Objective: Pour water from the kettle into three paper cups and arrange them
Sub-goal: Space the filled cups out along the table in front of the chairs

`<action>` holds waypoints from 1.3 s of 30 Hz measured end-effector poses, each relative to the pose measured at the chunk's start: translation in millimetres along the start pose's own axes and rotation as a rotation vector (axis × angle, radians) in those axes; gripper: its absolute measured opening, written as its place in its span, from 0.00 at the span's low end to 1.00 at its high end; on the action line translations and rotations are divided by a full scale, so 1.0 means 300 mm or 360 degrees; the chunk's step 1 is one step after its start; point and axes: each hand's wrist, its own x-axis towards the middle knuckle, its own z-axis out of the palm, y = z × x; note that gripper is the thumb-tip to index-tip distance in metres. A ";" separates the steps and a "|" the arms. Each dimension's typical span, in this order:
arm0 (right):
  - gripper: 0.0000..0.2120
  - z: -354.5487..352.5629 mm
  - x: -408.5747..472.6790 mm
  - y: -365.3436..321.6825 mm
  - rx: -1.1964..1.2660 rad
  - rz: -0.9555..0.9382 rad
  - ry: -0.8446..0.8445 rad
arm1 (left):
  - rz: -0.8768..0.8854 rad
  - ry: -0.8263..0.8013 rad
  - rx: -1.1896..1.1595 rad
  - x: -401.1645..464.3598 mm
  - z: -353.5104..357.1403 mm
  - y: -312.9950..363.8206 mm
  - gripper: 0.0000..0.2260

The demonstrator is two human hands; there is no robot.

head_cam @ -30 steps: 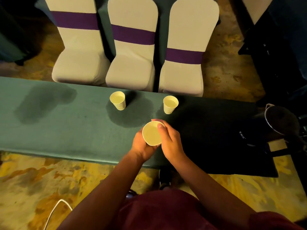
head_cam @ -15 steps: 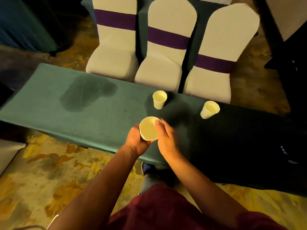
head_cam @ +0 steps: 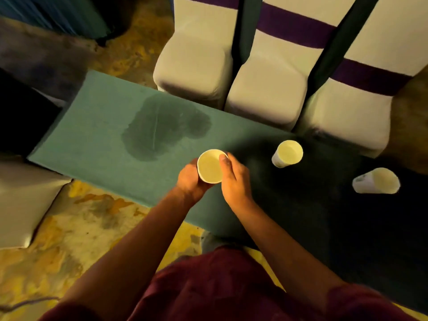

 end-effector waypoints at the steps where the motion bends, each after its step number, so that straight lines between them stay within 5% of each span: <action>1: 0.17 0.029 0.027 -0.011 -0.0023 -0.0029 -0.0001 | -0.0003 0.0042 0.0001 0.031 -0.014 0.036 0.10; 15: 0.18 0.463 0.341 -0.101 -0.0154 0.0124 0.0032 | -0.0193 0.0141 0.0202 0.335 -0.222 0.465 0.04; 19: 0.18 0.586 0.394 -0.122 -0.0145 0.0209 0.0106 | -0.0309 0.0169 0.0214 0.389 -0.301 0.569 0.11; 39: 0.15 0.807 0.479 -0.052 -0.0307 0.0348 0.0095 | -0.0656 0.0114 0.0669 0.486 -0.566 0.768 0.18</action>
